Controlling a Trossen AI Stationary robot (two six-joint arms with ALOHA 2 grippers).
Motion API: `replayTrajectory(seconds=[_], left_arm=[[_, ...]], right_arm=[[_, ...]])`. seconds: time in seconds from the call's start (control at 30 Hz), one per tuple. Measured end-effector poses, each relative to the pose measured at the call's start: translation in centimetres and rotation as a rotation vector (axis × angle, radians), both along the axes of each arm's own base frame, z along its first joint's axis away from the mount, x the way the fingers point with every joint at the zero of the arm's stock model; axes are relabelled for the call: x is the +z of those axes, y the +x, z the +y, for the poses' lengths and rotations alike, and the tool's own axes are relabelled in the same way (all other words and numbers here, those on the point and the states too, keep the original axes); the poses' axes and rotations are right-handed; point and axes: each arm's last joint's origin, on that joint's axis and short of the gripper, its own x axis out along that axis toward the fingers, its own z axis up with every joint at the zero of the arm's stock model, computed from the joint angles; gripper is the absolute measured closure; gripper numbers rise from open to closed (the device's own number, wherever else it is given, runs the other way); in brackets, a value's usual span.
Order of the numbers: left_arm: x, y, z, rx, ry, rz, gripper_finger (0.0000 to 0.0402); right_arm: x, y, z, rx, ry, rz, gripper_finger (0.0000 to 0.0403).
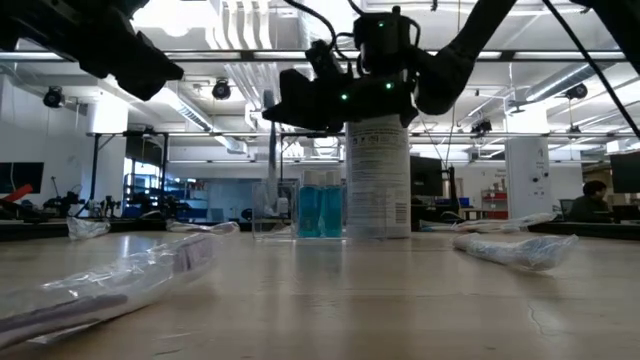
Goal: Pick & Place toothbrushing station
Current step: Put the blue toothbrush into the transparent organizer
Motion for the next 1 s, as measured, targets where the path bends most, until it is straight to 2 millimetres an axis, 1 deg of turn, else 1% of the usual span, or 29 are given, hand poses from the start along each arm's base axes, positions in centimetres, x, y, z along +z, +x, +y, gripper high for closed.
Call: replayTrajectory(seconds=[0.07,0.23,0.67,0.77,0.87,1.0], left_arm=[[0.0,0.0,0.0,-0.002,0.0,0.003,0.0382],[-0.1,0.0,0.0,-0.01,0.003,0.007,0.0387],[-0.1,0.0,0.0,-0.012,0.009,0.015,0.0395],[-0.1,0.0,0.0,-0.001,0.007,0.014,0.0392],[-0.1,0.0,0.0,0.004,0.005,0.014,0.0387],[-0.1,0.0,0.0,0.015,-0.02,0.014,0.0386]], right_arm=[[-0.1,0.3,0.0,0.0,-0.001,-0.004,0.039],[-1.8,0.3,-0.2,-0.076,0.013,0.042,0.039],[-2.6,0.1,-0.1,-0.08,0.026,0.103,0.039],[-2.7,0.1,0.0,-0.044,0.032,0.116,0.0388],[-2.7,0.1,0.0,-0.037,0.069,0.122,0.0368],[-3.1,0.1,0.1,-0.043,0.116,0.169,0.0319]])
